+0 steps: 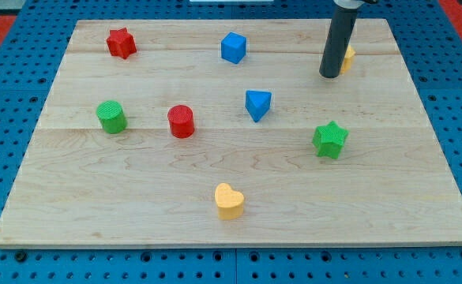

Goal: Place the green star to the bottom of the blue triangle

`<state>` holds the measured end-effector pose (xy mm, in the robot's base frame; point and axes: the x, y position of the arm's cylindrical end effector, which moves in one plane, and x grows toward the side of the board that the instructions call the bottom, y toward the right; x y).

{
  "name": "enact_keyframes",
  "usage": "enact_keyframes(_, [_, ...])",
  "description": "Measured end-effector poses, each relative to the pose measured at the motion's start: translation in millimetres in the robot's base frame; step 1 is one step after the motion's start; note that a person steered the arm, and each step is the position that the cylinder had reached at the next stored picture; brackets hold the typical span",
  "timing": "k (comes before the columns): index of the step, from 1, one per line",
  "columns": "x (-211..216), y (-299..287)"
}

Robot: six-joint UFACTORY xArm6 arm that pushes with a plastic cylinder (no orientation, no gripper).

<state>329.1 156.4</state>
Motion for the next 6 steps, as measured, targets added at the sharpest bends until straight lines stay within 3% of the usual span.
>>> enact_keyframes(1, [9, -9])
enact_keyframes(3, [88, -61])
enact_keyframes(4, [122, -130])
enact_keyframes(6, [85, -29])
